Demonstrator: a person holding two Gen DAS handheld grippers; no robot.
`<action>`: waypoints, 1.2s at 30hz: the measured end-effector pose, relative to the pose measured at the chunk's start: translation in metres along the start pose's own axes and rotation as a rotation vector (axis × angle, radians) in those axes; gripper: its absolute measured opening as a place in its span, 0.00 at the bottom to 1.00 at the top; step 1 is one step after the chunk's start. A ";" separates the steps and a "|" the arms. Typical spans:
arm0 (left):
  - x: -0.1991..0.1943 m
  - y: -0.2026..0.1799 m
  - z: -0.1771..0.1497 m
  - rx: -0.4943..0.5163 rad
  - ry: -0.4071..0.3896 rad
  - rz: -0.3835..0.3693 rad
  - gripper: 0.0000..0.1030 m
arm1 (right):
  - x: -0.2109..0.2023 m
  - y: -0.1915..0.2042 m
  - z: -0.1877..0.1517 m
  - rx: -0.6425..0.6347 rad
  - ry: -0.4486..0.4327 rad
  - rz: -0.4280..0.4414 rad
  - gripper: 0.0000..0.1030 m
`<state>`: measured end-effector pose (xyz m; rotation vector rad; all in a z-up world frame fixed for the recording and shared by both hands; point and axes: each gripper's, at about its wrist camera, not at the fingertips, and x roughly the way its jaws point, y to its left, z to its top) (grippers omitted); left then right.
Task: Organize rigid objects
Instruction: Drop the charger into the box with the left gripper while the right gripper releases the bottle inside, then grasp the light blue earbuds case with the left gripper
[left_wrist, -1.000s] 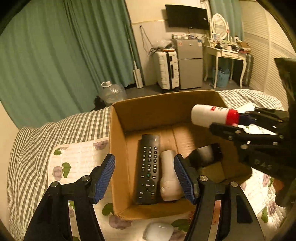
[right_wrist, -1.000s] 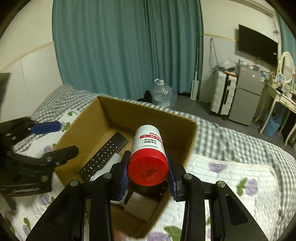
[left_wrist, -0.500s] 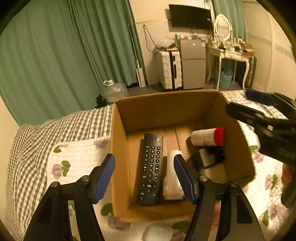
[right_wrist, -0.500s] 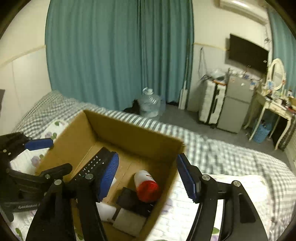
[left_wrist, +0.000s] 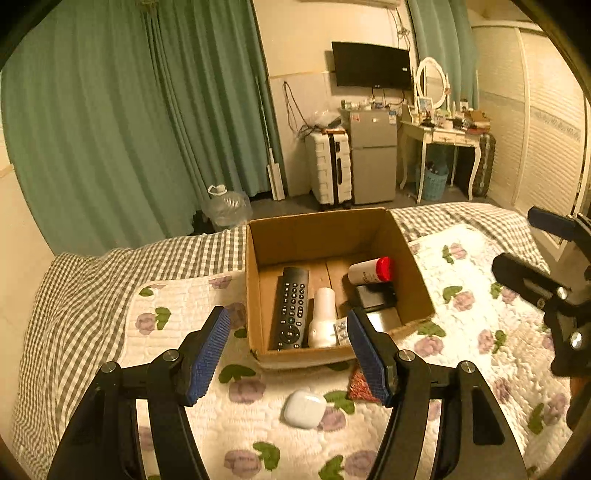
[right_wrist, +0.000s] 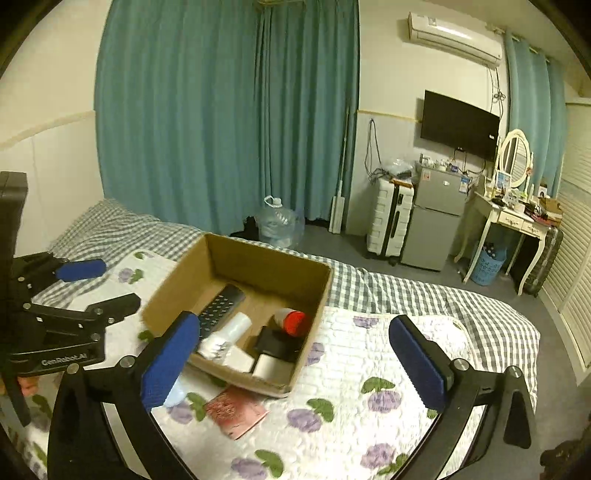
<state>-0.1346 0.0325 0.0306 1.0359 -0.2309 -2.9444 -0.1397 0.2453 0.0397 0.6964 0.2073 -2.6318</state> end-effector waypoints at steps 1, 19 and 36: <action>-0.006 0.001 -0.004 -0.010 -0.005 -0.003 0.67 | -0.004 0.004 -0.001 -0.005 0.002 0.000 1.00; 0.073 0.011 -0.103 -0.101 0.130 0.024 0.70 | 0.065 0.033 -0.086 0.034 0.125 -0.024 1.00; 0.144 -0.019 -0.126 -0.042 0.379 -0.088 0.67 | 0.103 0.019 -0.117 0.078 0.233 0.007 1.00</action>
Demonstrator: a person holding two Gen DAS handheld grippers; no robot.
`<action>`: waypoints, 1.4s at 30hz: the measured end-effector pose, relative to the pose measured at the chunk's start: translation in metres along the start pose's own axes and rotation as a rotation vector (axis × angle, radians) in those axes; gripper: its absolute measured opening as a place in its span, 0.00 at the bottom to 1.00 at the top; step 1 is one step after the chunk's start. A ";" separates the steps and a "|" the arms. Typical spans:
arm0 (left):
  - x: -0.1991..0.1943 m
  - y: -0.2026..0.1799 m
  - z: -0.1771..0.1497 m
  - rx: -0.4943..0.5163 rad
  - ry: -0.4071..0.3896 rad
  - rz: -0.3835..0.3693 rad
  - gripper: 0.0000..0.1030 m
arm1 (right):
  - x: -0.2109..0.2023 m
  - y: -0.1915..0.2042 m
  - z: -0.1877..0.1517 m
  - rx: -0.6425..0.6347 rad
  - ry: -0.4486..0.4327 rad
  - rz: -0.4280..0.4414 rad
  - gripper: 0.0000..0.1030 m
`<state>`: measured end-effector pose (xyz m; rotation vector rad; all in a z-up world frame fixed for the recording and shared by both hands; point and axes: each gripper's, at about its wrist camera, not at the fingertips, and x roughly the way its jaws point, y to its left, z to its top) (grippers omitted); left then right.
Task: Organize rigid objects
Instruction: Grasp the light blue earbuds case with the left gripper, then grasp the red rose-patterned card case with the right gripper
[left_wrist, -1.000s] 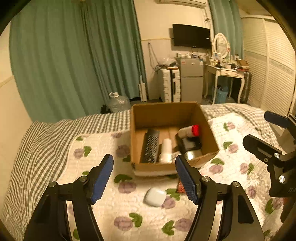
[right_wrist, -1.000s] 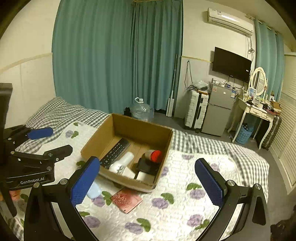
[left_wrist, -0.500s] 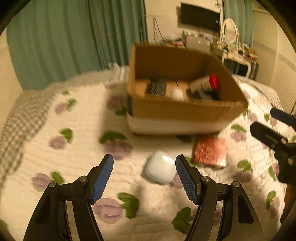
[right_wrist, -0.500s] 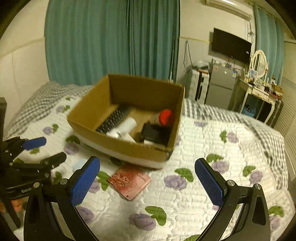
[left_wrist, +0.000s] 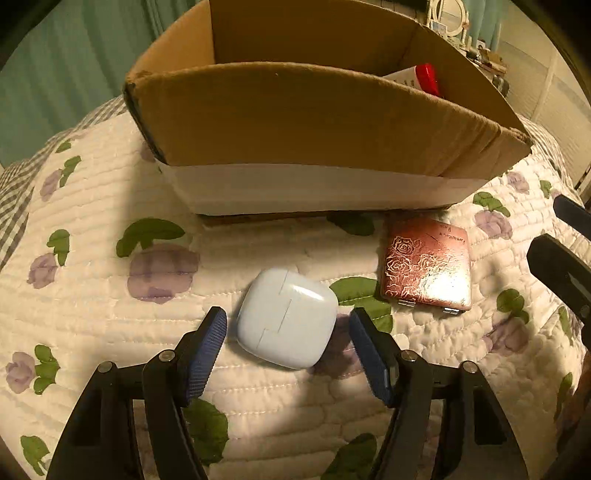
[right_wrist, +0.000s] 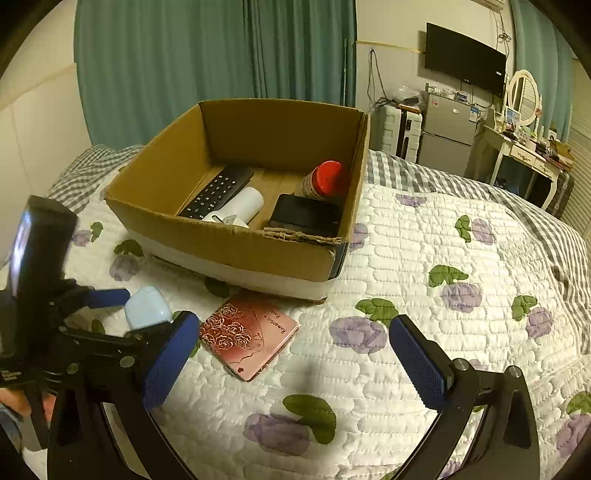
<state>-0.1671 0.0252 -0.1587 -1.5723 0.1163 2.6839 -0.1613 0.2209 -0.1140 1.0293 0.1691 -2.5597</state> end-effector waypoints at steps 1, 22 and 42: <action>-0.003 0.000 -0.001 -0.002 -0.014 -0.006 0.64 | 0.001 0.001 0.000 -0.001 0.002 0.002 1.00; -0.048 0.039 -0.014 -0.119 -0.101 0.050 0.53 | 0.068 0.080 -0.030 -0.465 0.177 -0.042 0.63; -0.051 0.037 -0.014 -0.114 -0.108 0.047 0.53 | 0.059 0.076 -0.027 -0.494 0.099 -0.012 0.28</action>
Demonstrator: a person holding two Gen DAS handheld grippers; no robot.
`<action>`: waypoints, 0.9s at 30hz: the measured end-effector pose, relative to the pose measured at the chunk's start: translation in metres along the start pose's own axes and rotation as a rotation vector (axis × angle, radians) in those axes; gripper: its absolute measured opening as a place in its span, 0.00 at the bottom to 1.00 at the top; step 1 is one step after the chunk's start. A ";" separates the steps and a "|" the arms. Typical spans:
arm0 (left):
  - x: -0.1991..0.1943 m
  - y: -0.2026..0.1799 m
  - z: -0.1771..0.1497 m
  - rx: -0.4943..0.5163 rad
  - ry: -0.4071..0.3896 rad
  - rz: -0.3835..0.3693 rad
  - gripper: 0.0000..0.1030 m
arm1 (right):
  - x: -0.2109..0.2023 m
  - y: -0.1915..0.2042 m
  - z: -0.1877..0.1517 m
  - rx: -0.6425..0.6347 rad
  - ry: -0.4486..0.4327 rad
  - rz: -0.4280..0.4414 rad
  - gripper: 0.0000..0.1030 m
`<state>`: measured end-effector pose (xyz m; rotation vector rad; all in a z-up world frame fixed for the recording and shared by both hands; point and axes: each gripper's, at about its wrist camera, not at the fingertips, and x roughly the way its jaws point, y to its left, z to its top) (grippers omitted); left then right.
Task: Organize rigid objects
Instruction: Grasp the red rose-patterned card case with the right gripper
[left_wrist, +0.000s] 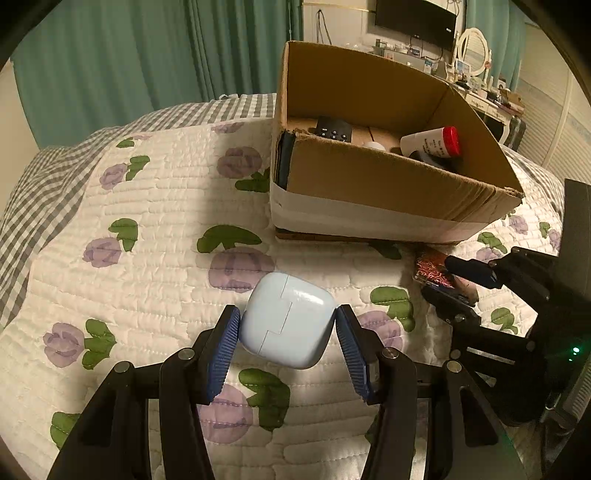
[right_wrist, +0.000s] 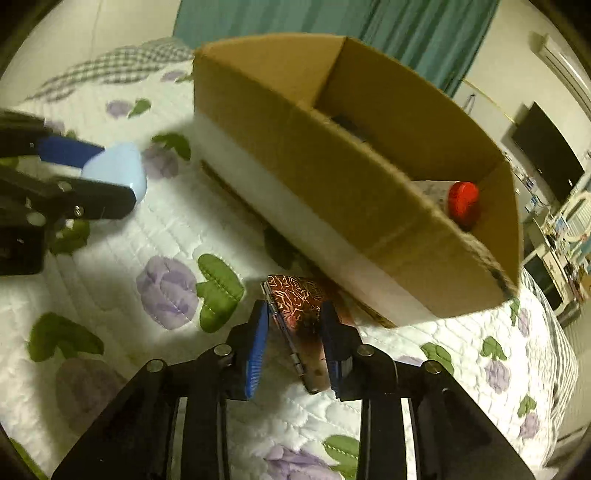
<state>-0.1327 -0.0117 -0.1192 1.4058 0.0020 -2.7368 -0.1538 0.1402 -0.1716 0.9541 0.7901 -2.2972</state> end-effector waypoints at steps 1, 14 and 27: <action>0.000 0.000 0.000 0.001 -0.001 -0.001 0.53 | 0.000 -0.001 0.000 -0.002 -0.003 -0.006 0.28; 0.001 0.000 0.000 0.003 0.000 -0.003 0.53 | -0.006 -0.026 -0.012 0.162 0.005 0.004 0.87; 0.007 0.001 0.001 -0.001 0.016 -0.010 0.53 | 0.038 -0.045 -0.004 0.394 0.133 0.160 1.00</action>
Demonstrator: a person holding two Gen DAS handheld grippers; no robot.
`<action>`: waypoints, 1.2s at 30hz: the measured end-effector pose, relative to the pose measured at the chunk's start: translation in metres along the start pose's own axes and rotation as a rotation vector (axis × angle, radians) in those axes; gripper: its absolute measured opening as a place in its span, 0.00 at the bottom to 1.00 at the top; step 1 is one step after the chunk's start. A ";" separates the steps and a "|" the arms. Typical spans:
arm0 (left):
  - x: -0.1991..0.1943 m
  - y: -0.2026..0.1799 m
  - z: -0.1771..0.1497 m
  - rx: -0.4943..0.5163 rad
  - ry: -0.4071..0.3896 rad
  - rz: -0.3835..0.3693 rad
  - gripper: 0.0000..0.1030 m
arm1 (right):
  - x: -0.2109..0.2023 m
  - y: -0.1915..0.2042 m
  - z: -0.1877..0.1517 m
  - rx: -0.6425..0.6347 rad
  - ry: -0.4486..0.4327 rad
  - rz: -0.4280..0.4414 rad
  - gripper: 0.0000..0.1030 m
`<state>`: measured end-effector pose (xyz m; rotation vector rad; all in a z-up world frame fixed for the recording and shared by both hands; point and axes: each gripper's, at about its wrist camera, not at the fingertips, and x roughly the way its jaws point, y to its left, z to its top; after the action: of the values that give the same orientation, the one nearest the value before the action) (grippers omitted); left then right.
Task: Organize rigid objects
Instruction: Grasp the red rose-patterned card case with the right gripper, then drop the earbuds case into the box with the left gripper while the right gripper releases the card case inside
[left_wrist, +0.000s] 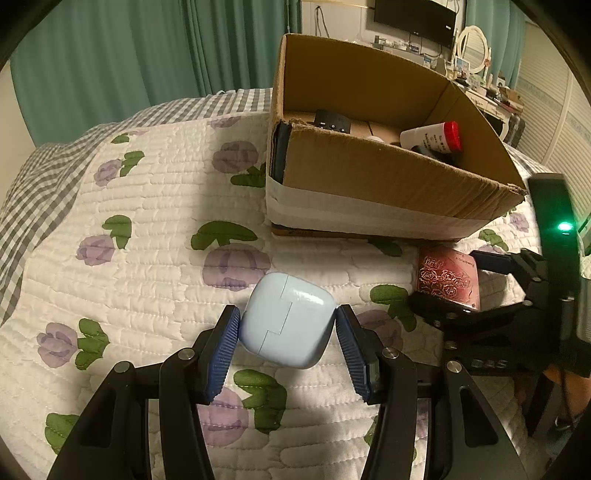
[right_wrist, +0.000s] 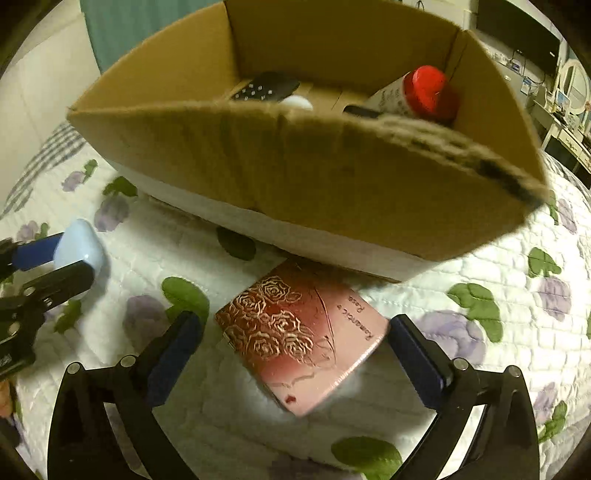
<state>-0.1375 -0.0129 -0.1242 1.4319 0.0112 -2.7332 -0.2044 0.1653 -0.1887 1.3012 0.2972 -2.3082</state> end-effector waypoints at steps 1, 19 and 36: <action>0.000 0.000 0.000 0.000 0.001 0.001 0.53 | 0.003 0.001 0.001 -0.004 0.008 -0.013 1.00; -0.056 -0.016 0.011 0.013 -0.094 -0.057 0.53 | -0.104 0.013 -0.015 0.000 -0.183 -0.024 0.91; -0.013 -0.065 0.147 0.116 -0.167 -0.039 0.54 | -0.162 -0.063 0.107 0.013 -0.454 -0.074 0.91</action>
<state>-0.2540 0.0477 -0.0309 1.2349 -0.1301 -2.9204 -0.2449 0.2237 0.0025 0.7472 0.1793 -2.5870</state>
